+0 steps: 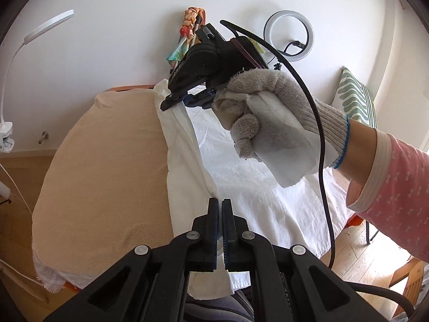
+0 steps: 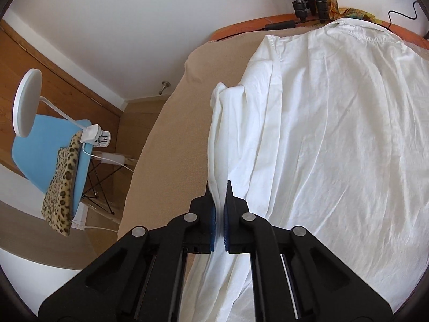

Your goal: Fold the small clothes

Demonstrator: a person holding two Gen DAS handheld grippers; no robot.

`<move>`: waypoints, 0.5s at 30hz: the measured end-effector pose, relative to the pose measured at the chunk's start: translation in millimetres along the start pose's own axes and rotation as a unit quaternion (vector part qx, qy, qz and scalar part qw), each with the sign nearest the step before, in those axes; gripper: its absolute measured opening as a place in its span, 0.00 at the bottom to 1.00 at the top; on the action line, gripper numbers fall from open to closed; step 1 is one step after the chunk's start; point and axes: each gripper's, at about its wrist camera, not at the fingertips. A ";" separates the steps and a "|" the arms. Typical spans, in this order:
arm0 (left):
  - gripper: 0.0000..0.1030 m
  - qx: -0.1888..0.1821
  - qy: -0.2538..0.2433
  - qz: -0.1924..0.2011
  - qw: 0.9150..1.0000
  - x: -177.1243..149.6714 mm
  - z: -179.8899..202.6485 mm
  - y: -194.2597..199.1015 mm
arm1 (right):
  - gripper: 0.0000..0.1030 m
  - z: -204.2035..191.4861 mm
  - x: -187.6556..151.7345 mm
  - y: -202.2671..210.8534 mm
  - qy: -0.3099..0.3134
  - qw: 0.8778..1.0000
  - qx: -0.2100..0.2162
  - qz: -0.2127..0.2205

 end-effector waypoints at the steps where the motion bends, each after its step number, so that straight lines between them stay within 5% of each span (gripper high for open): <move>1: 0.00 -0.003 -0.003 -0.002 1.000 0.0 2.2 -0.9 | 0.05 7.8 -1.5 5.8 -0.011 1.000 0.005 0.006; 7: 0.00 -0.018 -0.023 -0.018 0.999 0.7 24.8 -7.9 | 0.05 53.8 -2.7 22.6 -0.043 0.999 -0.015 0.027; 15: 0.14 -0.015 -0.052 -0.032 0.998 -5.6 38.2 11.7 | 0.05 85.2 -2.3 19.3 -0.041 0.997 -0.064 0.015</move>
Point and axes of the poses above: each gripper's, at about its wrist camera, not at the fingertips, and y roughly against the way its jaws point, z to its right, x to its top, and after that the axes turned 6 degrees about z, right-handed
